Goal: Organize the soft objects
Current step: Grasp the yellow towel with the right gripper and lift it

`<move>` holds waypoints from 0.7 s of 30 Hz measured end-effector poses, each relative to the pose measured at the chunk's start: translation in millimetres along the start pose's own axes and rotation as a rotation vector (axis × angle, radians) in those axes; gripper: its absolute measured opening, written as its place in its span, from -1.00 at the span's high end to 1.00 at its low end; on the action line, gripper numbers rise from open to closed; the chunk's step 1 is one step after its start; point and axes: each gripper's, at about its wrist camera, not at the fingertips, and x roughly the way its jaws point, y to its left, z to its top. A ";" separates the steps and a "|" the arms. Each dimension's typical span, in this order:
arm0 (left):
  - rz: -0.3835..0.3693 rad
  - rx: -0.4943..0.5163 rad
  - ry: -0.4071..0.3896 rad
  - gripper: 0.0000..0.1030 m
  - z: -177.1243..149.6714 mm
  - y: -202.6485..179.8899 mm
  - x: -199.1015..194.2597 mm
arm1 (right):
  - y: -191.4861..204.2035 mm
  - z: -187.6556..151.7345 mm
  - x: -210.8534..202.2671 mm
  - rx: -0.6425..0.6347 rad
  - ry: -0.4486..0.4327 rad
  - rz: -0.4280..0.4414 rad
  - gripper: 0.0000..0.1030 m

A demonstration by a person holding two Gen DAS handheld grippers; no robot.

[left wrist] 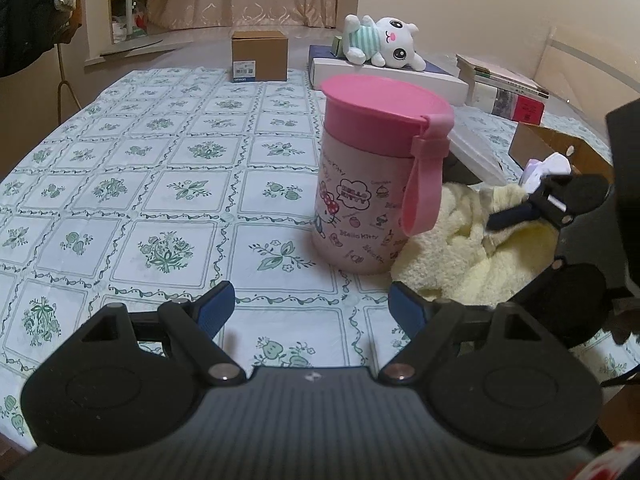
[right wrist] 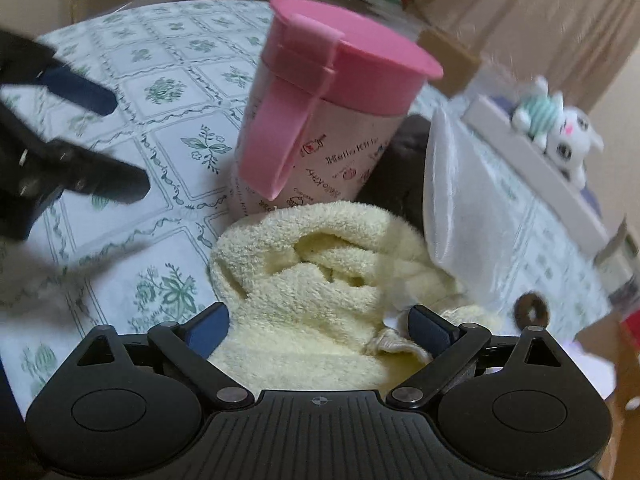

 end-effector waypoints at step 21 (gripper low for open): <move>-0.018 0.004 -0.041 -0.59 -0.3 -4.9 -25.4 | -0.4 -54.6 -85.8 0.356 -0.003 0.212 0.68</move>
